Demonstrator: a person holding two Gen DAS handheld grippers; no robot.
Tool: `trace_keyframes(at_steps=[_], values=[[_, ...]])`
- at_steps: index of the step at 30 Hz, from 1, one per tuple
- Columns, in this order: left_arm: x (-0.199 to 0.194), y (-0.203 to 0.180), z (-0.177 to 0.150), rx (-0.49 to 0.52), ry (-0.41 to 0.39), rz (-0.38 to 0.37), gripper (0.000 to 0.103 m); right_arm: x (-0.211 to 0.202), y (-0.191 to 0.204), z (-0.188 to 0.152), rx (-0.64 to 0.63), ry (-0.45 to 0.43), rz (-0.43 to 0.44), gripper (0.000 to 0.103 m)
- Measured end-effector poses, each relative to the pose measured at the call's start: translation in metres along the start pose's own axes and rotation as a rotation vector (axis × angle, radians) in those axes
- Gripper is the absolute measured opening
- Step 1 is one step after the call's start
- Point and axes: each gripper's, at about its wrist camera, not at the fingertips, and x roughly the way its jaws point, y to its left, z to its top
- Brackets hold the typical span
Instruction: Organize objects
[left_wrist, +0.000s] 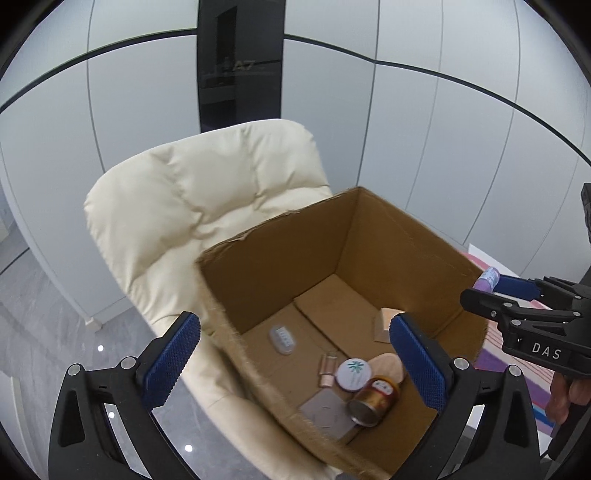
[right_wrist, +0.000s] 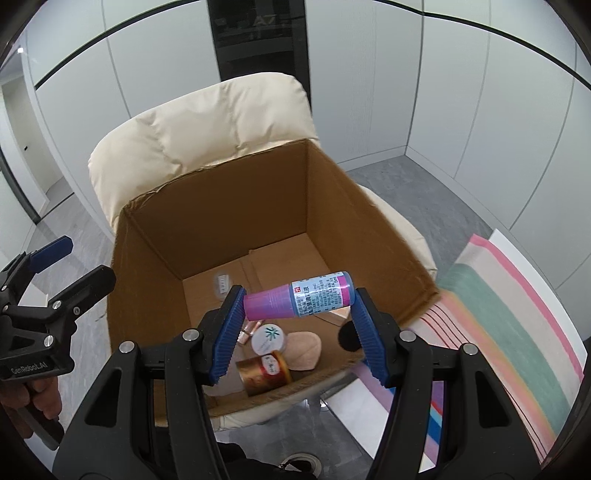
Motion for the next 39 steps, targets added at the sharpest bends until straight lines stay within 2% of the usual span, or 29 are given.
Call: trace_keyframes(at_steps=[2, 4, 6, 10, 19, 23, 30, 39], values=[[-0.001, 0.006, 0.000, -0.013, 0.005, 0.007, 0.103, 0.001, 0.008, 0.001, -0.014, -0.011, -0.001, 0.062], [-0.001, 0.008, 0.001, -0.018, 0.008, 0.001, 0.103, 0.001, 0.013, 0.001, -0.030, -0.019, 0.002, 0.072], [-0.003, 0.008, 0.003, -0.012, -0.004, 0.012, 0.103, -0.001, 0.016, 0.000, -0.034, -0.036, -0.008, 0.091], [0.000, 0.005, 0.005, -0.012, 0.001, 0.003, 0.103, -0.006, 0.012, -0.002, -0.033, -0.055, -0.054, 0.102], [0.014, -0.032, 0.014, 0.023, 0.008, -0.018, 0.103, -0.022, -0.023, -0.008, 0.014, -0.068, -0.114, 0.103], [0.020, -0.061, 0.017, 0.053, 0.014, -0.053, 0.103, -0.029, -0.047, -0.015, 0.060, -0.062, -0.131, 0.103], [0.029, -0.115, 0.019, 0.107, 0.024, -0.099, 0.103, -0.044, -0.100, -0.034, 0.153, -0.048, -0.213, 0.103], [0.025, -0.194, 0.021, 0.196, 0.007, -0.169, 0.103, -0.081, -0.160, -0.068, 0.248, -0.061, -0.280, 0.103]])
